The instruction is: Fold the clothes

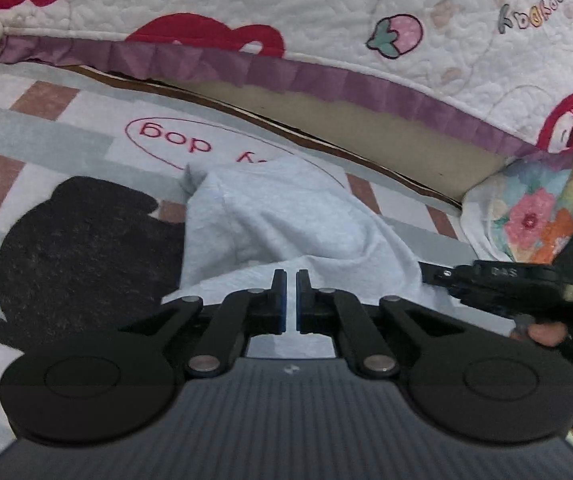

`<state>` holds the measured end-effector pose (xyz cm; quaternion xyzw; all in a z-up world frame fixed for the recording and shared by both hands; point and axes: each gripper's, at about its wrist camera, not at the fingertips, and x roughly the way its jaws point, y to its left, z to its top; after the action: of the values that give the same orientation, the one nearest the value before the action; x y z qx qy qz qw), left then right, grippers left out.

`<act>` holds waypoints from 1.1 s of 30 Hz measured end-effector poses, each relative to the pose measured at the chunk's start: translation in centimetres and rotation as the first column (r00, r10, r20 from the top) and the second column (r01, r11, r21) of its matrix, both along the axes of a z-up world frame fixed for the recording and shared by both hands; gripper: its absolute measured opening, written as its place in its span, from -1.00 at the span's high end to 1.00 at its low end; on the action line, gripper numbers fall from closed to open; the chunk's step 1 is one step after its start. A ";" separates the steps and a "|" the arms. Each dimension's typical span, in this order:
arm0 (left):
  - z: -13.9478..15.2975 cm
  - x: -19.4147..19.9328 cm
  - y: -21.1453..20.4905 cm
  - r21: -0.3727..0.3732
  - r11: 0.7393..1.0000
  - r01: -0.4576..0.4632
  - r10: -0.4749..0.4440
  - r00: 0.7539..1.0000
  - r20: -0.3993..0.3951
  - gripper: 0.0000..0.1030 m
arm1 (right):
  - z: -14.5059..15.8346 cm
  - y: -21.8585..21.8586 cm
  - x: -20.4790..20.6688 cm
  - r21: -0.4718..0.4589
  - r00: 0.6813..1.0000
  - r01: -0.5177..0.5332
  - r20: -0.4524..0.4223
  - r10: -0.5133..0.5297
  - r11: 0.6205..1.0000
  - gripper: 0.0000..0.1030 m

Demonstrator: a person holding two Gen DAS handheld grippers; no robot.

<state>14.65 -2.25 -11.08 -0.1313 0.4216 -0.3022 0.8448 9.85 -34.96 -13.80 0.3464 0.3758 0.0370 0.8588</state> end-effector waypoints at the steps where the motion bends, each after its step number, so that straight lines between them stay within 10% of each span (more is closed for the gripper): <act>1: -0.1 0.1 0.2 -0.016 1.000 -0.001 0.001 1.000 -0.008 0.93 | 0.6 0.5 -0.3 -0.017 0.999 -0.012 0.036 0.013 1.000 0.85; 7: 0.5 0.3 1.1 -0.144 0.990 0.006 -0.010 1.000 -0.025 0.52 | 4.6 3.6 -3.0 -0.105 0.966 -0.066 0.241 0.089 0.992 0.92; 14: 1.4 -0.3 1.8 -0.237 0.971 0.017 -0.036 0.996 -0.076 0.31 | 5.2 8.9 -5.4 -0.111 0.933 -0.251 0.238 0.271 0.961 0.92; 27: 0.5 -2.8 -5.9 0.001 0.975 0.222 -0.222 0.975 0.013 -0.14 | 2.3 12.4 -9.5 -0.160 0.884 -0.420 0.147 0.443 0.893 0.92; 31: -0.6 -2.5 -6.4 0.034 0.984 0.176 -0.176 0.984 0.008 0.20 | 1.6 12.7 -10.0 -0.132 0.873 -0.455 0.131 0.470 0.881 0.92; 33: -1.3 -1.7 -6.0 0.037 0.992 0.120 -0.119 0.993 -0.025 0.86 | 1.2 12.4 -10.0 -0.133 0.876 -0.454 0.118 0.468 0.881 0.92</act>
<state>12.90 -8.20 -12.39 -0.0931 0.4439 -0.3426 0.8228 -0.11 -22.59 -12.61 0.1990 0.3849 0.2468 0.8668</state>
